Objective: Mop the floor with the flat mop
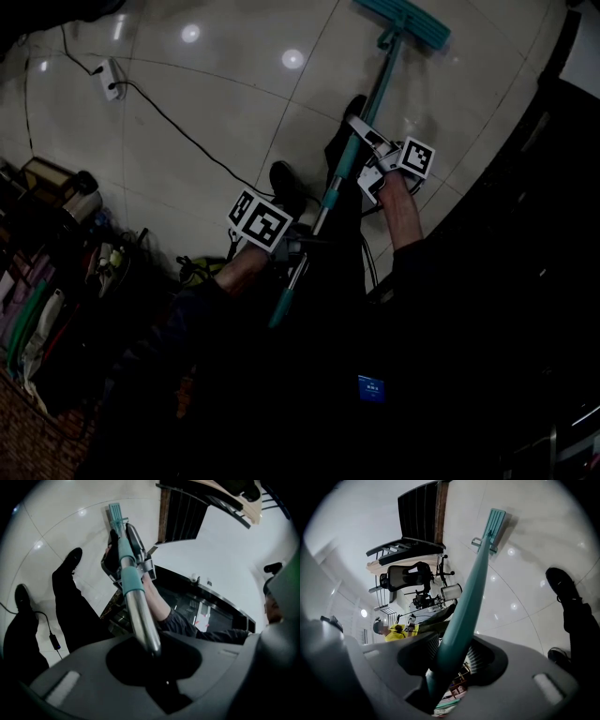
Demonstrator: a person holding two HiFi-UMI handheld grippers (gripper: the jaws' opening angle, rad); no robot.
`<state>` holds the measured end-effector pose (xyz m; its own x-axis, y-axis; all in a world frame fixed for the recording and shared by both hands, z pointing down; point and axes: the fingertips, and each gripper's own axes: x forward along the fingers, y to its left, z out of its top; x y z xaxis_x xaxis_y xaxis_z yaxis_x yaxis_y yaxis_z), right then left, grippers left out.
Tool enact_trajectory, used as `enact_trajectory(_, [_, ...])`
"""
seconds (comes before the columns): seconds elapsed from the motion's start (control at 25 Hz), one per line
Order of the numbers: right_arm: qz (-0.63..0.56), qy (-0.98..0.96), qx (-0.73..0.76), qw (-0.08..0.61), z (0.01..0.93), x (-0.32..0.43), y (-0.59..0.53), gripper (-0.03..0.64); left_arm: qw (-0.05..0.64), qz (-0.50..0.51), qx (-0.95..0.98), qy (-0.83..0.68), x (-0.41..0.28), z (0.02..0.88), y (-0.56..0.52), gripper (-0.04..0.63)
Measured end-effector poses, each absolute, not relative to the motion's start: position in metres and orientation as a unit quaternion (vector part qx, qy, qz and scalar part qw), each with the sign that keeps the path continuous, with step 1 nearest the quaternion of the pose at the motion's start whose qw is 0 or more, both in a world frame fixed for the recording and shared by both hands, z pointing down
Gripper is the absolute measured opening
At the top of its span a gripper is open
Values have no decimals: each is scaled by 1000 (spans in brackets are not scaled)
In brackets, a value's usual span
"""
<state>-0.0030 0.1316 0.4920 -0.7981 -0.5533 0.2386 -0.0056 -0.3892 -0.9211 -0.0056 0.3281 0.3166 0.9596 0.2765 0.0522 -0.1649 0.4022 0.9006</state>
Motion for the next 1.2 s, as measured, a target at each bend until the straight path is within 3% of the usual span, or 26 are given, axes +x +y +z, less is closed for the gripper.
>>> enact_trajectory(0.8, [-798,543,-232,122,500,14,31,189,842,115,526,35,28,315,225,78])
enact_trajectory(1.2, [-786,559,-232,129,491,13,66,190,843,153,514,41,20,310,271,81])
